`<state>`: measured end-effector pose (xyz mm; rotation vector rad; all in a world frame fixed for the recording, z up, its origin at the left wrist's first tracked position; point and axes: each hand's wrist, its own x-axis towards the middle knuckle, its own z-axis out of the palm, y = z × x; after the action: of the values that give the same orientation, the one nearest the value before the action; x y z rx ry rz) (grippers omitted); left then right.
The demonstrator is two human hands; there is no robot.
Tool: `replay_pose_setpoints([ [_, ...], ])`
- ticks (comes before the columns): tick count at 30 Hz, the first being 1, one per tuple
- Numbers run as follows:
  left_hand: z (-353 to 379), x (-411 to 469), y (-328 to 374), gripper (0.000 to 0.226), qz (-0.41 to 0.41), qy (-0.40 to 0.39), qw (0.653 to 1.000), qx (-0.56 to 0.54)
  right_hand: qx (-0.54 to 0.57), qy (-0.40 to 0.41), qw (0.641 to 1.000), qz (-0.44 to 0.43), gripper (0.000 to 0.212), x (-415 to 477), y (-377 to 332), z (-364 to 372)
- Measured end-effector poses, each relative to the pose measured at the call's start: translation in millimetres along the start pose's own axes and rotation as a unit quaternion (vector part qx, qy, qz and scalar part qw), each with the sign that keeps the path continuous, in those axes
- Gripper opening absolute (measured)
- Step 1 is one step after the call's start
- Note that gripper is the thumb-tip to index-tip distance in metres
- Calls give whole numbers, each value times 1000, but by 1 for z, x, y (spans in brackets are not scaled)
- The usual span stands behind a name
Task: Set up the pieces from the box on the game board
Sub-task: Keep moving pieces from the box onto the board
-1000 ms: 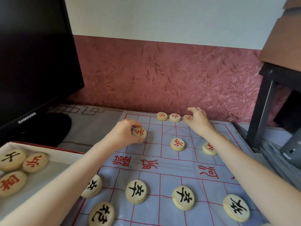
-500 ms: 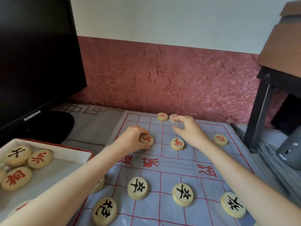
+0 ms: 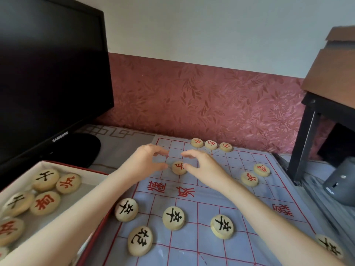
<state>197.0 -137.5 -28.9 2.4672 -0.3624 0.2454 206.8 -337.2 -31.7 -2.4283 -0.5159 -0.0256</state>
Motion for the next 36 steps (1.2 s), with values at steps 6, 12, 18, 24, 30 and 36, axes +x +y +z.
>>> replay_pose_setpoints([
  [6, -43, -54, -27, 36, -42, 24, 998, 36, -7, -59, 996, -63, 36, -7, -62, 28],
  [12, -89, -128, -70, 33, -89, 69, 992, 53, 11, -110, 986, -127, 37, -15, -123, 63],
  [18, -107, -177, -101, 39, -151, 81, 982, 84, -31, -237, 957, -166, 46, -31, -159, 107],
  [24, -109, -185, -111, 51, -140, 48, 982, 115, -50, -267, 943, -193, 48, -38, -177, 122],
  [30, -106, -175, -115, 54, -154, 2, 968, 198, -60, -287, 936, -197, 52, -36, -177, 128],
  [36, -104, -165, -110, 55, -164, -39, 955, 245, -44, -290, 935, -201, 55, -34, -173, 130],
])
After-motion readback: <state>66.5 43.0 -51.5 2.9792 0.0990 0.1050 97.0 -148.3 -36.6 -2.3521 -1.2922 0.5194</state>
